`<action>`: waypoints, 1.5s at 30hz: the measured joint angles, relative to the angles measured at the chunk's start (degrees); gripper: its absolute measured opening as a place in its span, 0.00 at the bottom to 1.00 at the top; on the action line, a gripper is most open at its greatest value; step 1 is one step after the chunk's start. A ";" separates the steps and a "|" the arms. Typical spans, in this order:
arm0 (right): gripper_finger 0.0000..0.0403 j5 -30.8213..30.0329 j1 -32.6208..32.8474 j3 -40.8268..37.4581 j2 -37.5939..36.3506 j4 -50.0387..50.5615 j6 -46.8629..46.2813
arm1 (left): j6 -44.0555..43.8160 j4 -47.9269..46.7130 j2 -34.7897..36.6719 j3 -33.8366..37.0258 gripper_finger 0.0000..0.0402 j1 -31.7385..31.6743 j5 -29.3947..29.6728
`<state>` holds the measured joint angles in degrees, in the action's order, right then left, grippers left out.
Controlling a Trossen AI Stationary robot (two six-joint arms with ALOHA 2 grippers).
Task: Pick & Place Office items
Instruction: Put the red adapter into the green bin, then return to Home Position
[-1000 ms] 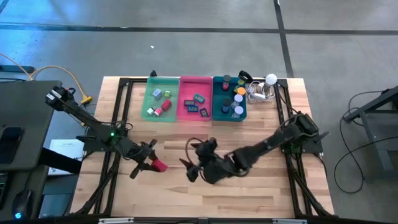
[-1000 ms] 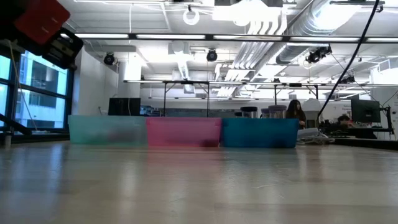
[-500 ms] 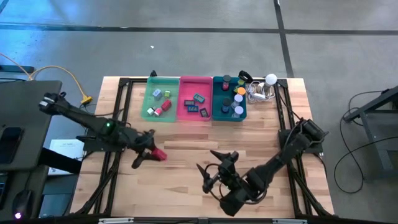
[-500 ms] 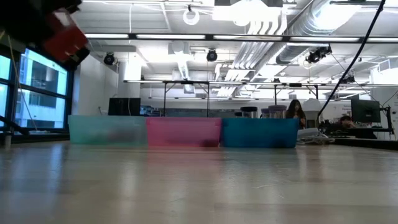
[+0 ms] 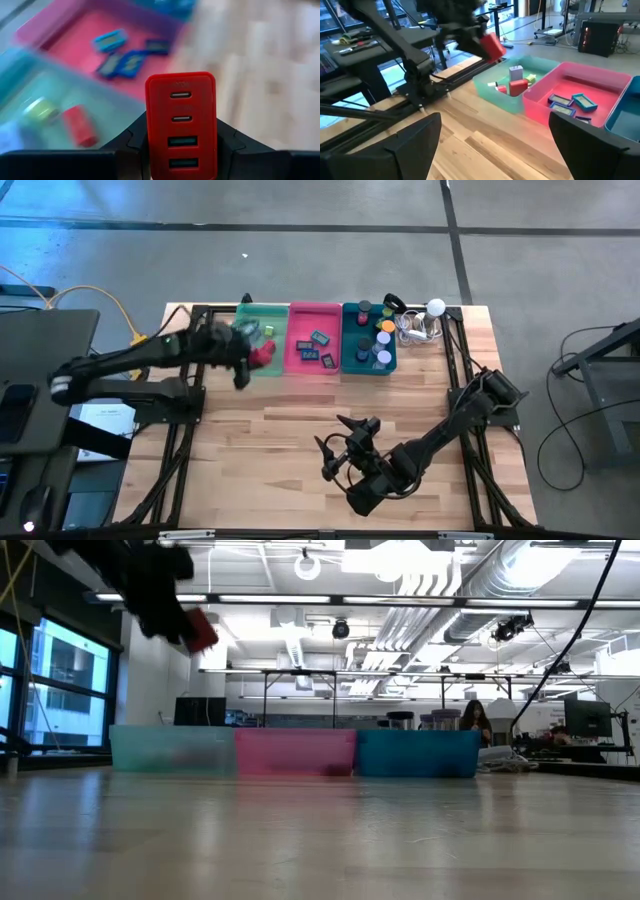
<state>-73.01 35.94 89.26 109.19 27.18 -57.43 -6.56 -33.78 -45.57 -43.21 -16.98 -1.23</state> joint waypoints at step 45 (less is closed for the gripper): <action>0.89 5.66 -5.35 -0.40 0.00 2.14 0.24 | -3.41 13.72 -23.96 -0.01 0.40 -37.87 -15.68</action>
<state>-67.35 30.59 88.86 109.19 29.32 -57.19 -9.98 -20.06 -69.53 -43.22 -54.85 -16.91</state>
